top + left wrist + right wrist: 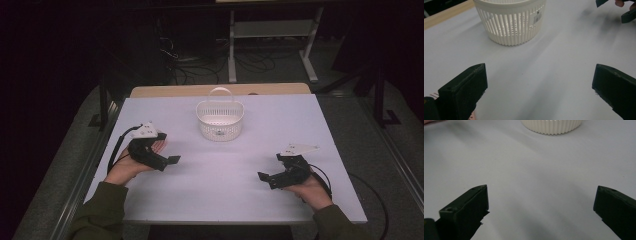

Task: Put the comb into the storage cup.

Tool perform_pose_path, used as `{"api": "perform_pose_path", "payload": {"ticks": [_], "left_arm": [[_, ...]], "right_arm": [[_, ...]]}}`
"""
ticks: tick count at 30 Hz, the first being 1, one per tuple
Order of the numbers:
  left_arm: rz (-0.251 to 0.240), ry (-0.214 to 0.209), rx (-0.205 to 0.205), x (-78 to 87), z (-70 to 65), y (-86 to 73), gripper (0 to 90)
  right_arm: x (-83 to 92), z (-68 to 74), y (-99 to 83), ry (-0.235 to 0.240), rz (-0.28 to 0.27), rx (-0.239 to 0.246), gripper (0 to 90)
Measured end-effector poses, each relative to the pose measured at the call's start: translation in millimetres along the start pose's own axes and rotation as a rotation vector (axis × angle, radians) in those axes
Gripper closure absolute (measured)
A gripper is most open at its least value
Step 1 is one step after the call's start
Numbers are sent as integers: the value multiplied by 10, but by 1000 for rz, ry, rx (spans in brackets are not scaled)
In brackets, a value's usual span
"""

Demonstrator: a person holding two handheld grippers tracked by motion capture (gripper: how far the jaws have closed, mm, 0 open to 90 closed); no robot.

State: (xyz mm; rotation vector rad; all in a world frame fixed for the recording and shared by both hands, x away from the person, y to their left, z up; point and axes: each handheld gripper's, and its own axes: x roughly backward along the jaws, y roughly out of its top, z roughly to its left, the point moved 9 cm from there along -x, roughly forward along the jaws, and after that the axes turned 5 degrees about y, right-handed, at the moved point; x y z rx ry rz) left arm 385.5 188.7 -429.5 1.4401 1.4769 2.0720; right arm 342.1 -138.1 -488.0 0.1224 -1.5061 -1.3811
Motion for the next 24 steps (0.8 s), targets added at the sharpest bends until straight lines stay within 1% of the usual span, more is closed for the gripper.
{"api": "perform_pose_path", "payload": {"ticks": [5,19,24], "left_arm": [[-10,25,14,64,77,-3,0],[8,80,34,177,258,-99,0],[9,96,49,219,314,-133,0]], "right_arm": [[4,-6,2,-1,-3,-2,0],[5,-7,2,-1,-3,-2,0],[7,-6,3,-1,-4,-2,0]]}}
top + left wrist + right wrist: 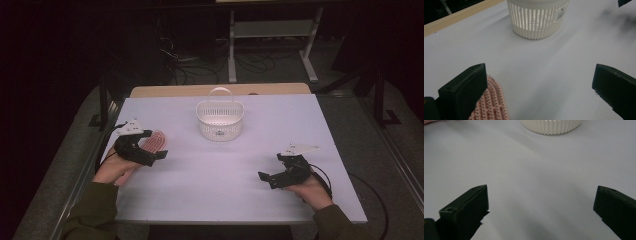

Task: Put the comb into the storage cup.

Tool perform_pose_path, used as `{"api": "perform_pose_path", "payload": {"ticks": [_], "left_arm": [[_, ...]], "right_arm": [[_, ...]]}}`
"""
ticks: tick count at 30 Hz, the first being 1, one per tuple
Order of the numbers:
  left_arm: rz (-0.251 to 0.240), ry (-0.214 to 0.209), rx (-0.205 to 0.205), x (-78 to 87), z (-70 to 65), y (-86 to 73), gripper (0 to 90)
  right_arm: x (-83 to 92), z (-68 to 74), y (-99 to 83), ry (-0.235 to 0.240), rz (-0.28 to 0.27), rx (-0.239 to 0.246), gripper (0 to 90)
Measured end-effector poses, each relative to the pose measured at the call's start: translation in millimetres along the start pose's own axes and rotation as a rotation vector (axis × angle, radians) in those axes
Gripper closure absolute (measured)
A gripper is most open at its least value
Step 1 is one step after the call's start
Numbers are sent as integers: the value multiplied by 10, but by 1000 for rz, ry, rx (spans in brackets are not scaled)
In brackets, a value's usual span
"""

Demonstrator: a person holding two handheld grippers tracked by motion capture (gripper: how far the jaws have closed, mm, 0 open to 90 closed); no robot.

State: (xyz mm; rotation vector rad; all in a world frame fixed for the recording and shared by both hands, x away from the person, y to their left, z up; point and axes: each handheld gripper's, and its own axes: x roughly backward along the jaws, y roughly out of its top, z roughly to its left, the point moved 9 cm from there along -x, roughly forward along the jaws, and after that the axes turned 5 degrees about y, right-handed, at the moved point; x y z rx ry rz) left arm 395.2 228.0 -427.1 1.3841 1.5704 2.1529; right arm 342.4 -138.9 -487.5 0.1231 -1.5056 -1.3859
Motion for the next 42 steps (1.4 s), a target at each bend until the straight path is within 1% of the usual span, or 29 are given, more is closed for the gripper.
{"api": "perform_pose_path", "payload": {"ticks": [9,12,34,42], "left_arm": [[8,35,18,69,115,-70,0],[9,46,18,97,152,-87,0],[14,127,91,252,460,-288,0],[22,146,104,305,542,-350,0]], "right_arm": [[5,-3,3,-1,-3,1,0],[2,0,2,-2,-1,0,0],[2,-1,4,-3,-2,0,0],[6,-4,3,-4,-3,1,0]]}}
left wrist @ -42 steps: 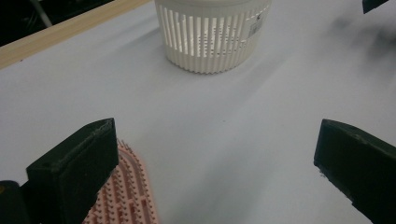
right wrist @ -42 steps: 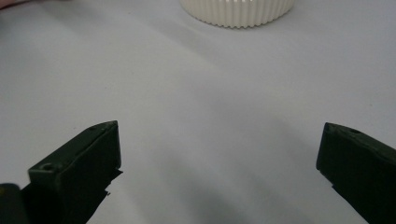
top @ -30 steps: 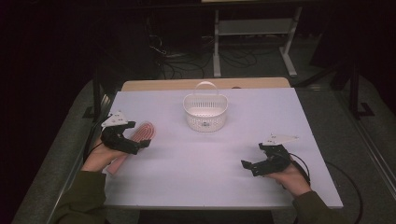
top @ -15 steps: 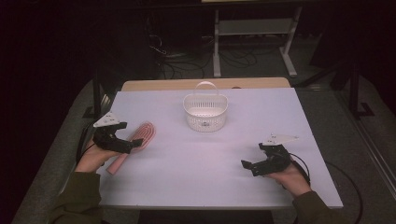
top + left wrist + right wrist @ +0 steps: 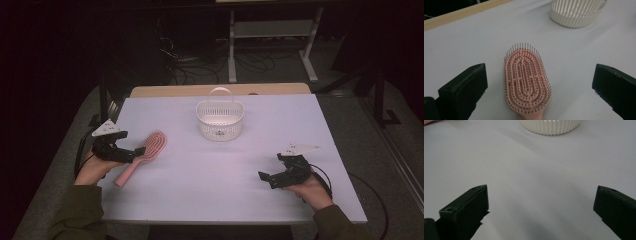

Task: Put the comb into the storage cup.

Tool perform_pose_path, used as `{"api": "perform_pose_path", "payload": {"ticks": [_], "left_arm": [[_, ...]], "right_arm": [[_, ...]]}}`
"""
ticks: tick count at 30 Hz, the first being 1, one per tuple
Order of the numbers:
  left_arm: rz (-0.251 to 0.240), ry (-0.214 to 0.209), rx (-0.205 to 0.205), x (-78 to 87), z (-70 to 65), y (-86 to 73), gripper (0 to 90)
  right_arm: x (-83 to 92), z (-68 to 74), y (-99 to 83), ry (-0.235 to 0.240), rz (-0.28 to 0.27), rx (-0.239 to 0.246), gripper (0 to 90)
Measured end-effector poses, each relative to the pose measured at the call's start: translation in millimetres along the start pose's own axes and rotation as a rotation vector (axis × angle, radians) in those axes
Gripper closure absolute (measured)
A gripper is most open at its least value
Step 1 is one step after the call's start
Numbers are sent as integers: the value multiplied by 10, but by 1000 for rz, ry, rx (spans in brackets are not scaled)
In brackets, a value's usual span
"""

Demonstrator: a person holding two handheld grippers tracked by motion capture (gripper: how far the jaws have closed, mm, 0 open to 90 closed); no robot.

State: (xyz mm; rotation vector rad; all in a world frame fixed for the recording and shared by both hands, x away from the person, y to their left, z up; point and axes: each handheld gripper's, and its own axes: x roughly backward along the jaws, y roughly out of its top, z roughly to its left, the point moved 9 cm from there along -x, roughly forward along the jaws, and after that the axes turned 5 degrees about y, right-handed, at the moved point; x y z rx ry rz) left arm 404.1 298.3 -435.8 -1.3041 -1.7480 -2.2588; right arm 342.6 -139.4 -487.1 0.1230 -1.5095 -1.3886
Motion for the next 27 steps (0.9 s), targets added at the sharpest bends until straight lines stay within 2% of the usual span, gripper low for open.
{"api": "perform_pose_path", "payload": {"ticks": [10,27], "left_arm": [[22,6,6,-27,5,-37,0],[85,41,25,-88,38,-143,0]], "right_arm": [[-3,1,1,0,0,-2,0],[-1,-1,2,-1,-1,-3,0]]}}
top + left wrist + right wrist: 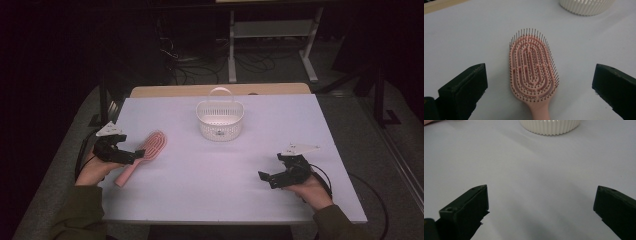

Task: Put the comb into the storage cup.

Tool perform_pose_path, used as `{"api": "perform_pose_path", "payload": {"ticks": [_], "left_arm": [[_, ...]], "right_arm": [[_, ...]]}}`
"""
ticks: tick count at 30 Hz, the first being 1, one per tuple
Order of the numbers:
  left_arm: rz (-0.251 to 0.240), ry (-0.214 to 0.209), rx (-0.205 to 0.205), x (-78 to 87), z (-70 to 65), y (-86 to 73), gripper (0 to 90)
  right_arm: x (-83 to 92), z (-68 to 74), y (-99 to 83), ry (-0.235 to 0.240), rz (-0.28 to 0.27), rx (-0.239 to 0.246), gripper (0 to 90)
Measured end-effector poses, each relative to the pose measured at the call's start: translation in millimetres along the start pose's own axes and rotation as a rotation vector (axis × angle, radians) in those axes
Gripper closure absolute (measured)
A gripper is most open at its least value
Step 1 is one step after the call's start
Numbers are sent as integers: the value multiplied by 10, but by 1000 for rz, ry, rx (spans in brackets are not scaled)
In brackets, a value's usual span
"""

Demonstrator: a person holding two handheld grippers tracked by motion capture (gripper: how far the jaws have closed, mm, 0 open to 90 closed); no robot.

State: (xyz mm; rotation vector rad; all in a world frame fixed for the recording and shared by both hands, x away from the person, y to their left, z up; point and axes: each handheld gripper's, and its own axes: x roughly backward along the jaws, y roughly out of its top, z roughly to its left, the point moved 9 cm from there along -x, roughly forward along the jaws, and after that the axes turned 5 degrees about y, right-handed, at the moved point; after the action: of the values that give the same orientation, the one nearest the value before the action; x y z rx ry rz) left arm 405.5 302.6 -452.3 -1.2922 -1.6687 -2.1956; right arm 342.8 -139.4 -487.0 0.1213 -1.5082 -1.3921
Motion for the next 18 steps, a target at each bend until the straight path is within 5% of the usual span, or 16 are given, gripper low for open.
{"api": "perform_pose_path", "payload": {"ticks": [18], "left_arm": [[75,14,12,-89,6,-114,0]], "right_arm": [[2,-1,1,-1,0,0,0]]}}
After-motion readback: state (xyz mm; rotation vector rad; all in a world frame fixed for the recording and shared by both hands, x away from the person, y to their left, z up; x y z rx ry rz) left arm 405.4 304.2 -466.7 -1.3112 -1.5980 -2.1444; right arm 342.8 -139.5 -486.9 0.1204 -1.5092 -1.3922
